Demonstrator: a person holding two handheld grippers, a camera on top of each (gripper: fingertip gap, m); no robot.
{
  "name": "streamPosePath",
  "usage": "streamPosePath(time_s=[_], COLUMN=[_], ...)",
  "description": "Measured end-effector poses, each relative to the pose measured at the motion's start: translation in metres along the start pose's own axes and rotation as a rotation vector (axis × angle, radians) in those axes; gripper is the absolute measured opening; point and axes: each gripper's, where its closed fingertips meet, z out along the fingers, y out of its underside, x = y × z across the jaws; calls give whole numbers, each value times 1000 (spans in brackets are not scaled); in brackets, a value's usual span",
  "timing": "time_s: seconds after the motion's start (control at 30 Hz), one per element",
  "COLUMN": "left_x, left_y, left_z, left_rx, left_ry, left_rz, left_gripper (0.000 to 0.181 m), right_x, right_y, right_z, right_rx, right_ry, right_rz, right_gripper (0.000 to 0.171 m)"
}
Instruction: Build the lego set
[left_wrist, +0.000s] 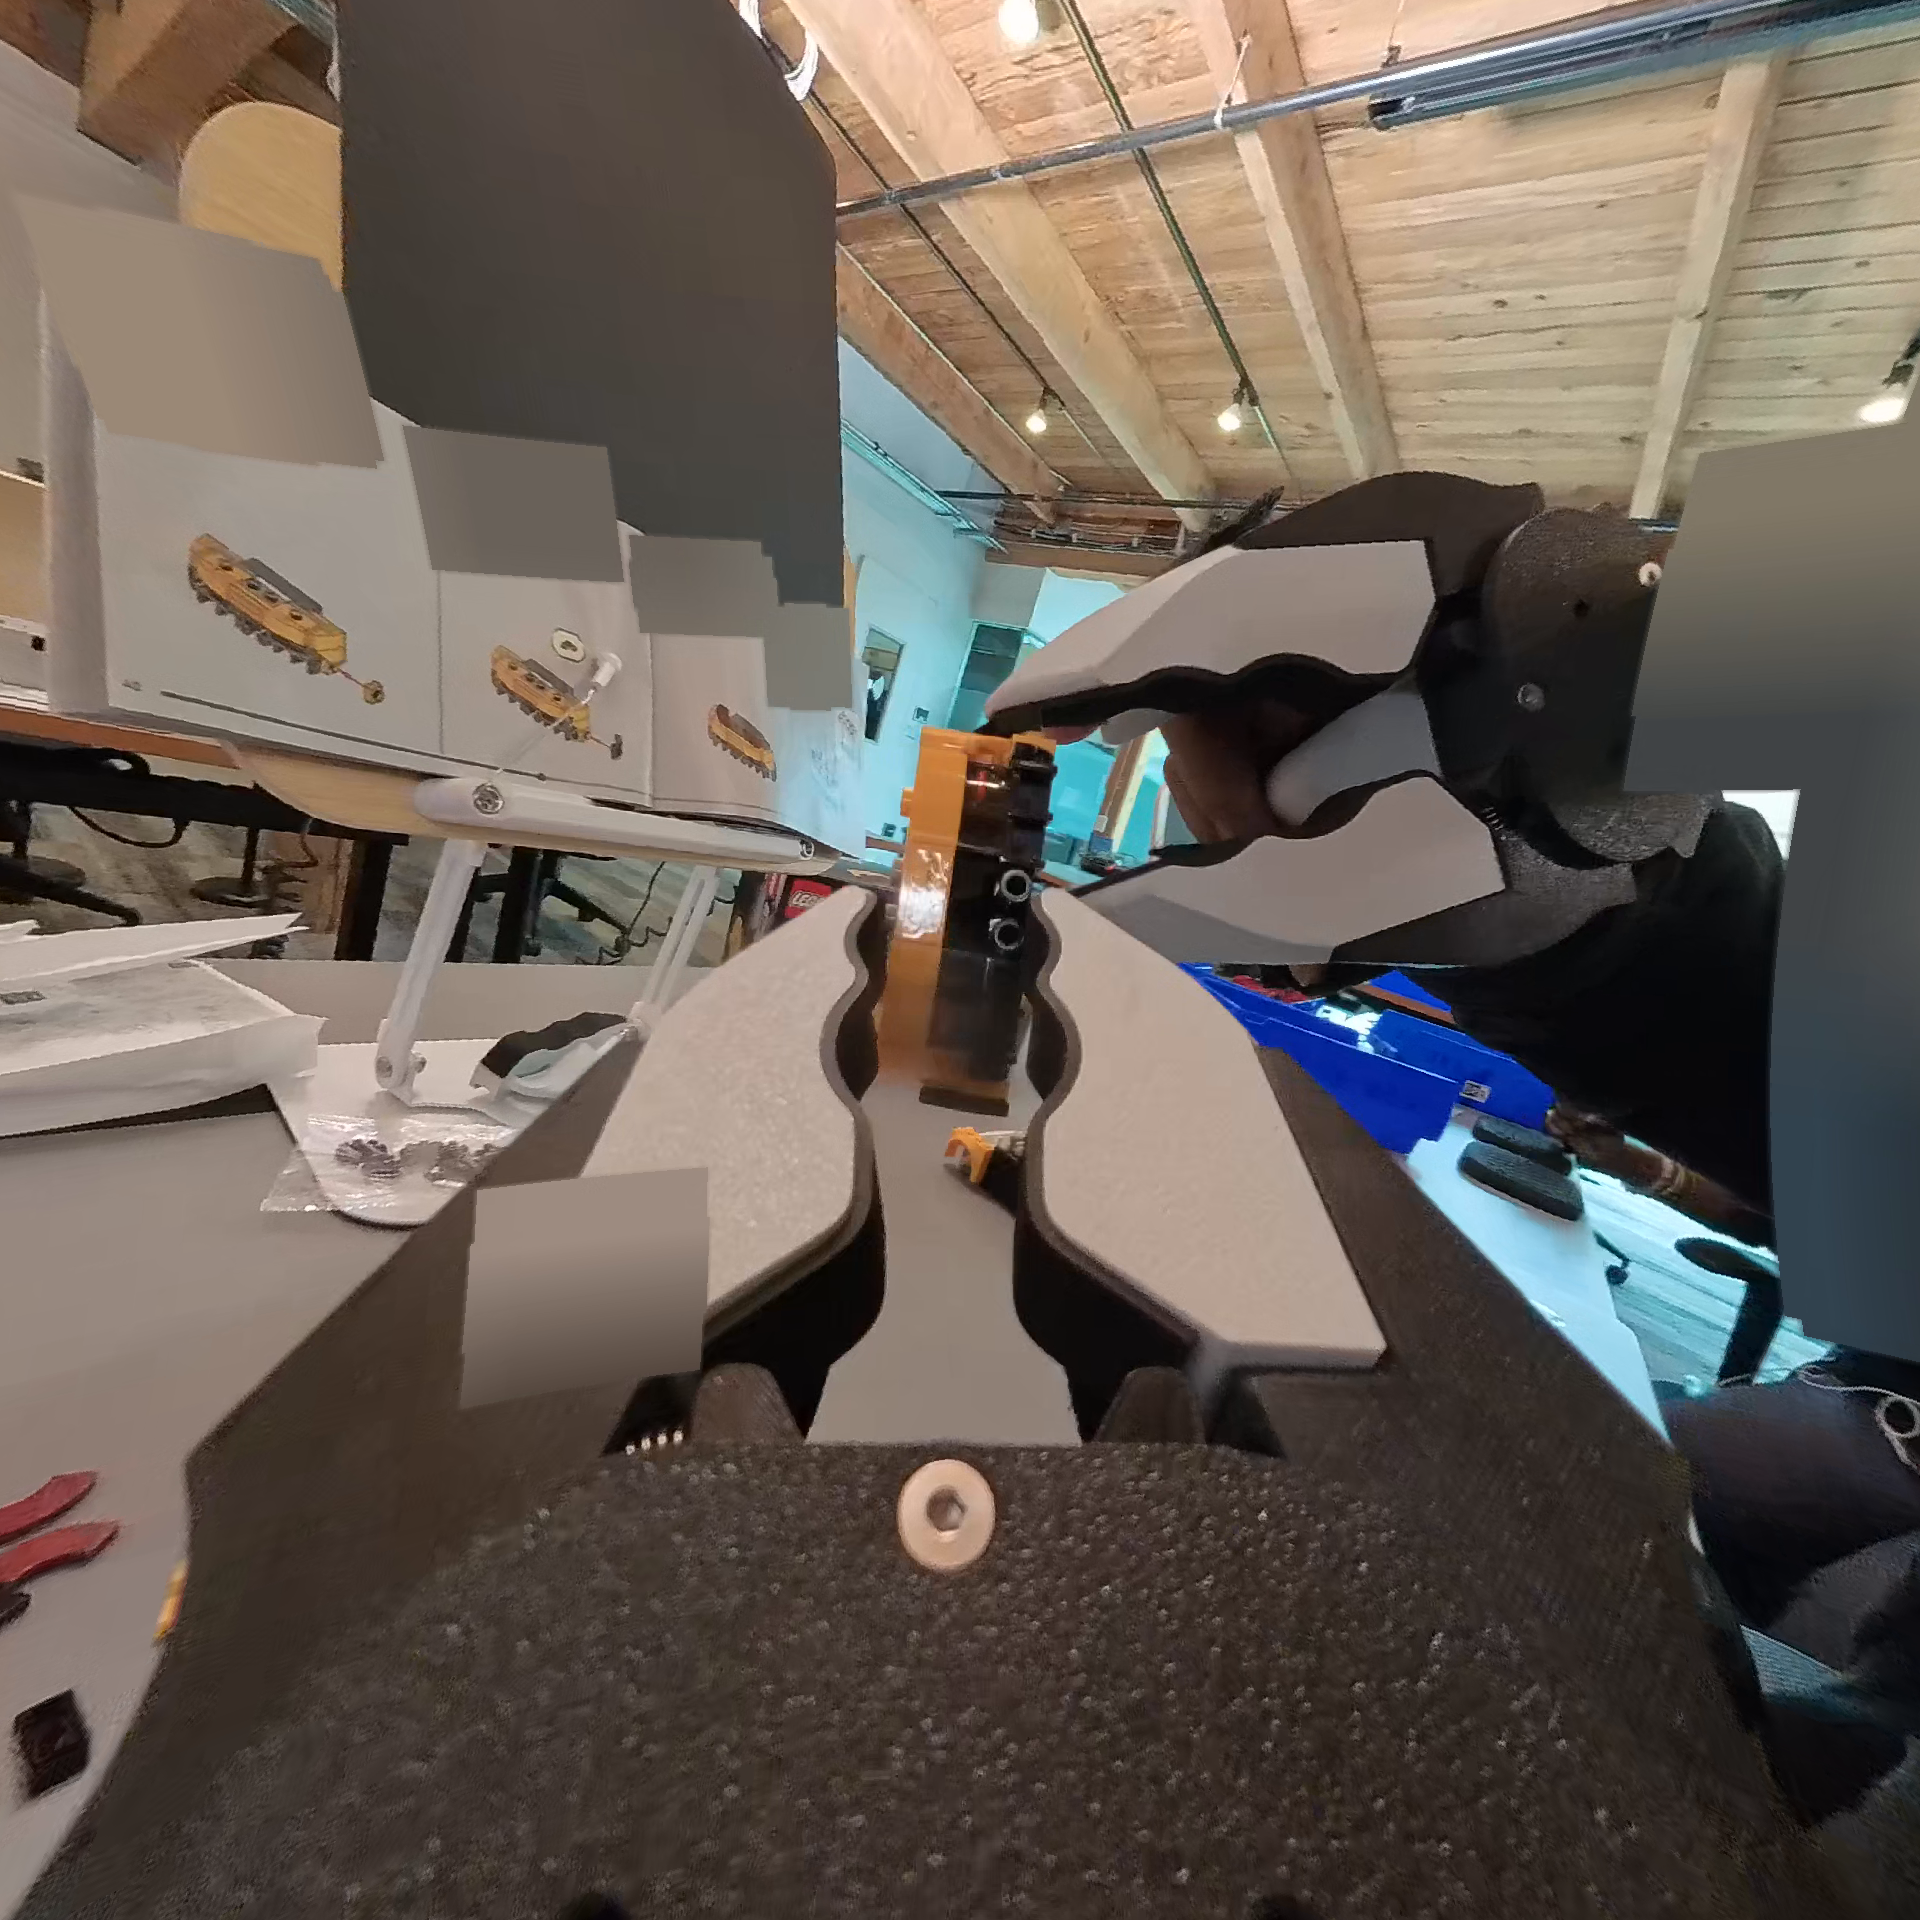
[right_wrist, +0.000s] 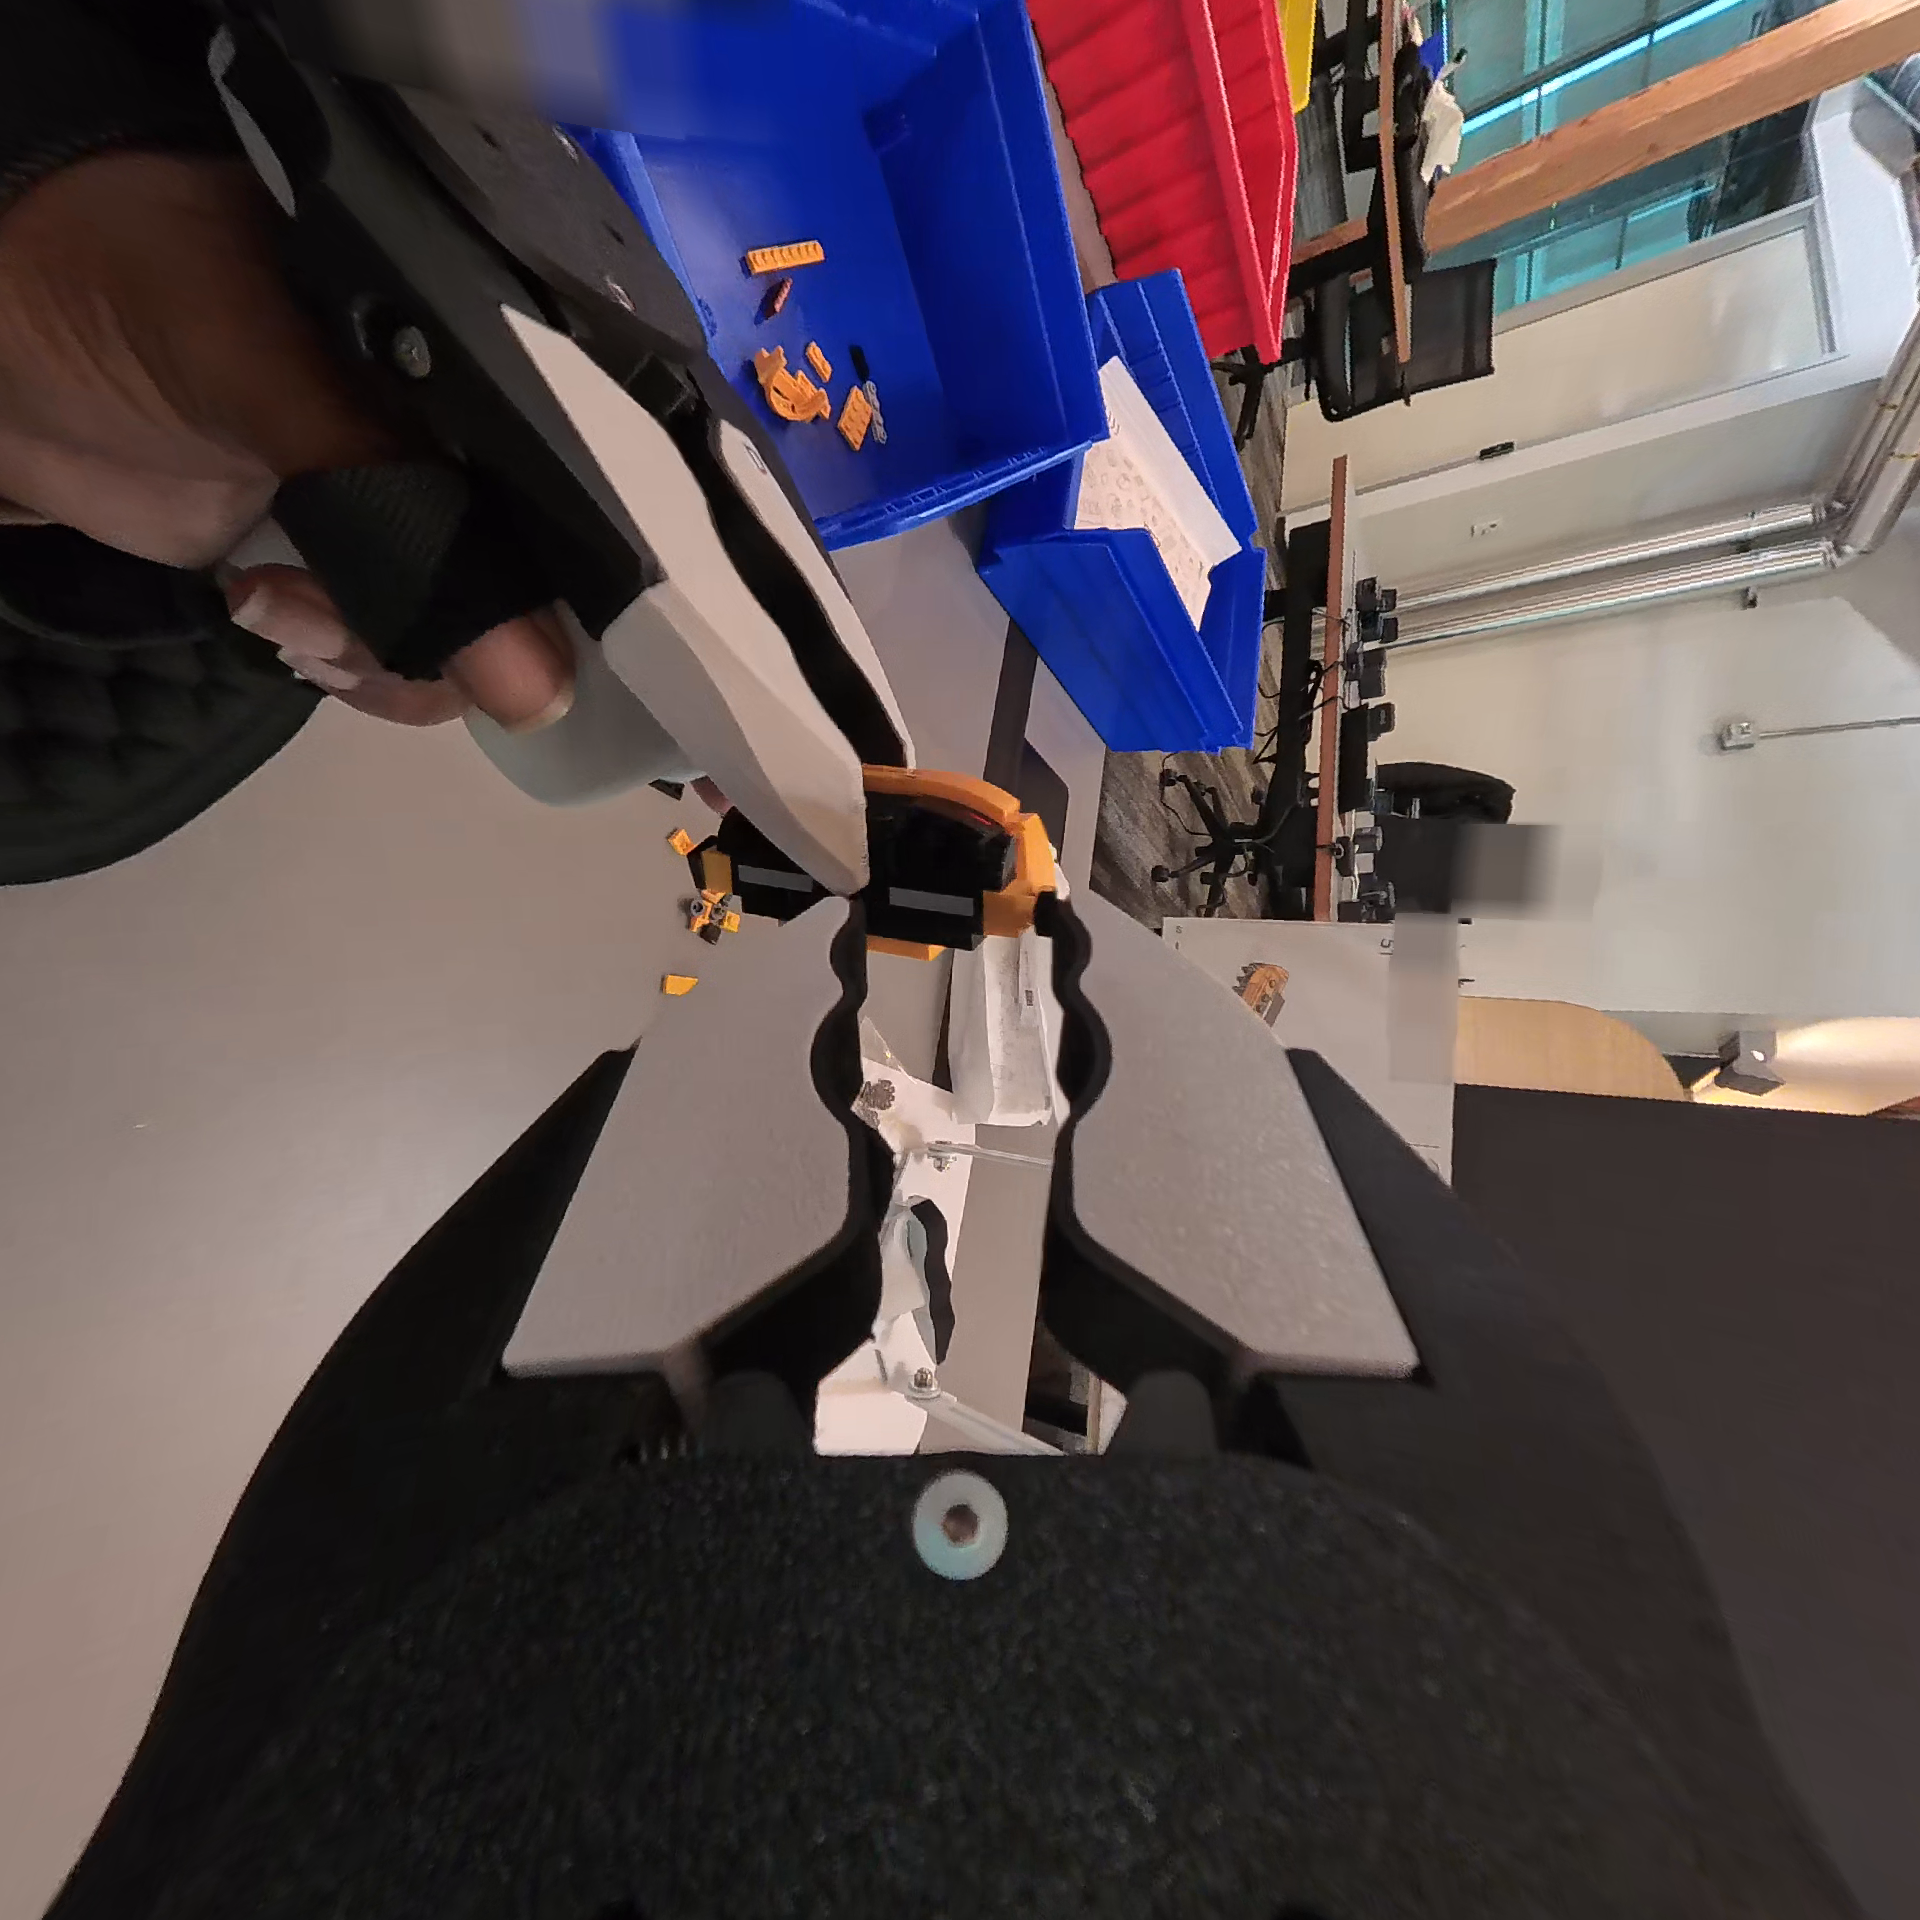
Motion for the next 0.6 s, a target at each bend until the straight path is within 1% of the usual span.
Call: streamPosePath(time_s=[0.6], left_x=[3], left_y=[-3], left_z=[0], left_rx=[20], left_ry=[59], left_rz=[-112], left_gripper=[25], right_x=[3], right_y=[-4], right_z=[-3], right_rx=[-5], right_ry=[61], right_rz=[-33], right_gripper=[34])
